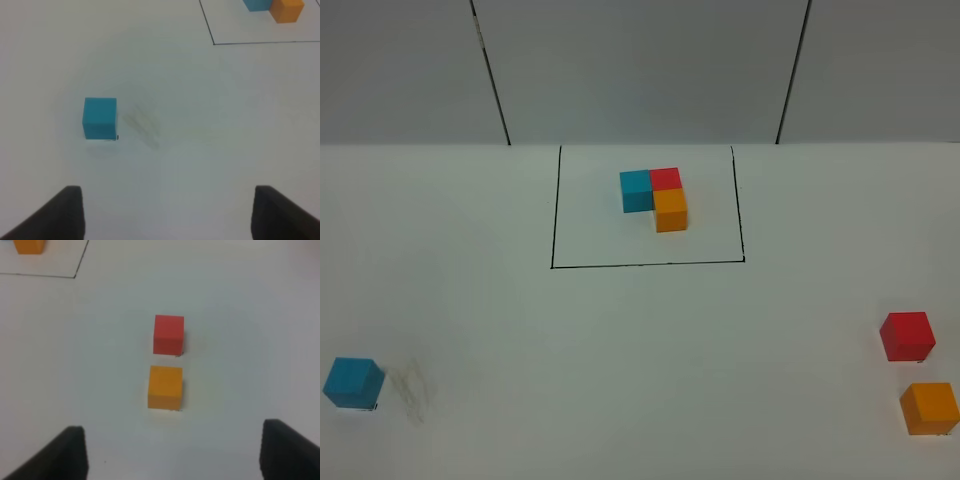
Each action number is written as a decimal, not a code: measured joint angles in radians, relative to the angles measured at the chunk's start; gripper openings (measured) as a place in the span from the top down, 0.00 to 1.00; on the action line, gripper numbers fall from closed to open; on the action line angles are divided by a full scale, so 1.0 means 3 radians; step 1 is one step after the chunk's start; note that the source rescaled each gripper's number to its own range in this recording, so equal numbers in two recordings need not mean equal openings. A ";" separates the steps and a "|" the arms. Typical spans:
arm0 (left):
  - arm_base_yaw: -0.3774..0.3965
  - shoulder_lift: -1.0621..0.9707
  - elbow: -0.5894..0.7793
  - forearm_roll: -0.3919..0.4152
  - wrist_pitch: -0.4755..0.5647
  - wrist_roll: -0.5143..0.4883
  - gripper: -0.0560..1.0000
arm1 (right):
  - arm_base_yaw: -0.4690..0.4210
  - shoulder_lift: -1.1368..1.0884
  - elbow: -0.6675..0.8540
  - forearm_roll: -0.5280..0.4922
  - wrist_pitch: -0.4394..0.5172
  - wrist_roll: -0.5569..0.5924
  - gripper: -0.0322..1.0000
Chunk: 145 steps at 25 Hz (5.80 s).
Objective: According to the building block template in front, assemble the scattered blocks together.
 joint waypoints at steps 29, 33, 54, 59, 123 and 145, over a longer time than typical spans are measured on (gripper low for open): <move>0.0000 0.0000 0.0000 0.0000 0.0000 0.0000 0.26 | 0.0000 0.0000 0.0000 0.0000 0.0000 -0.0001 0.36; 0.0000 0.0000 0.0000 0.0000 0.0000 0.0000 0.26 | 0.0000 0.0000 0.0000 0.0000 0.0000 -0.0001 0.36; 0.0000 0.1834 -0.1000 0.0578 0.0016 -0.0322 0.38 | 0.0000 0.0000 0.0000 0.0000 0.0000 -0.0001 0.36; 0.0000 0.2573 -0.1383 0.0592 0.0111 -0.0322 0.38 | 0.0000 0.0000 0.0000 0.0000 0.0000 -0.0001 0.36; 0.0000 0.5277 -0.1177 0.0844 -0.1402 -0.0287 0.38 | 0.0000 0.0000 0.0000 0.0000 0.0000 0.0000 0.36; 0.0000 0.5288 -0.1177 0.0476 -0.1372 0.0015 0.38 | 0.0000 0.0000 0.0000 0.0003 0.0000 -0.0003 0.36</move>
